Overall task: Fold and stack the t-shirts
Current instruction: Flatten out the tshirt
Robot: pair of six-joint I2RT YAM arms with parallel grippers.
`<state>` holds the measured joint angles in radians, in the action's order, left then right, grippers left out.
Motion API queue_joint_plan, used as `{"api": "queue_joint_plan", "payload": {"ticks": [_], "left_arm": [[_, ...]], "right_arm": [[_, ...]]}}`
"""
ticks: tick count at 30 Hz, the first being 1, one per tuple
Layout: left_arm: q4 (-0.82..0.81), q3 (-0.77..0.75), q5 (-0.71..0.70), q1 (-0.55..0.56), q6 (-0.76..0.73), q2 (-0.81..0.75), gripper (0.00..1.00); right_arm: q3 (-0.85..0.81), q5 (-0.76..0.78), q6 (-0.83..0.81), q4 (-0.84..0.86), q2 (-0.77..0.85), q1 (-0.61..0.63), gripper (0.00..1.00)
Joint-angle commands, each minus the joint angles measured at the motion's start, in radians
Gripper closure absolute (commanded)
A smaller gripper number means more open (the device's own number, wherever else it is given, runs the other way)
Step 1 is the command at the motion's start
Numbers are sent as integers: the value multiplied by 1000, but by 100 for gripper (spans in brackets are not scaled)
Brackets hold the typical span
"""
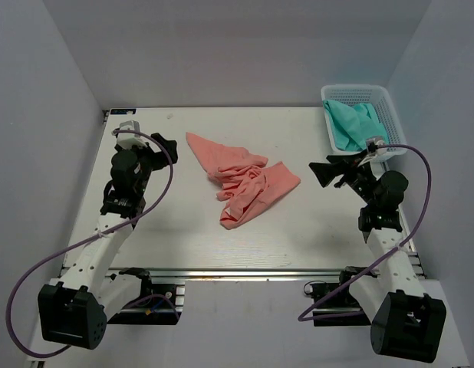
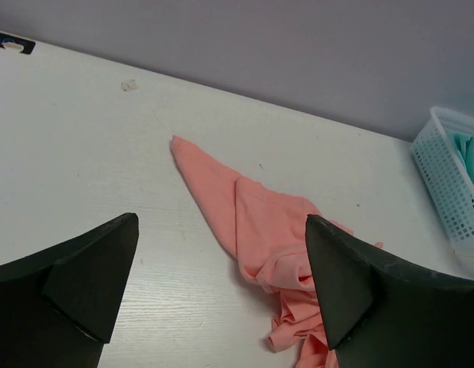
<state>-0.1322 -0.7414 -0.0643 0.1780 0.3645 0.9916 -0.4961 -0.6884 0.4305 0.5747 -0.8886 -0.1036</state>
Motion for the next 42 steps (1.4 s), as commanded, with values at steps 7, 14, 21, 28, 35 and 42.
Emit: {"api": "queue_joint_plan", "payload": {"ticks": [7,14,21,28,35,42], "left_arm": [[-38,17,92,-3,-7,28,0],[12,-126,453,20,-67,300,0],[23,-236,538,61,-87,576,0],[120,-412,484,149,-121,784,0],[244,-507,354,207,-167,866,30],[244,-458,236,225,-145,770,100]], "right_arm": [[-44,-51,90,-3,-36,1,10],[-159,-109,94,-142,-206,5,10],[-249,-222,4,-294,-354,28,10],[-294,137,-107,-449,-346,102,10],[-314,254,-128,-495,-406,182,10],[-393,434,-160,-570,-512,266,17]]}}
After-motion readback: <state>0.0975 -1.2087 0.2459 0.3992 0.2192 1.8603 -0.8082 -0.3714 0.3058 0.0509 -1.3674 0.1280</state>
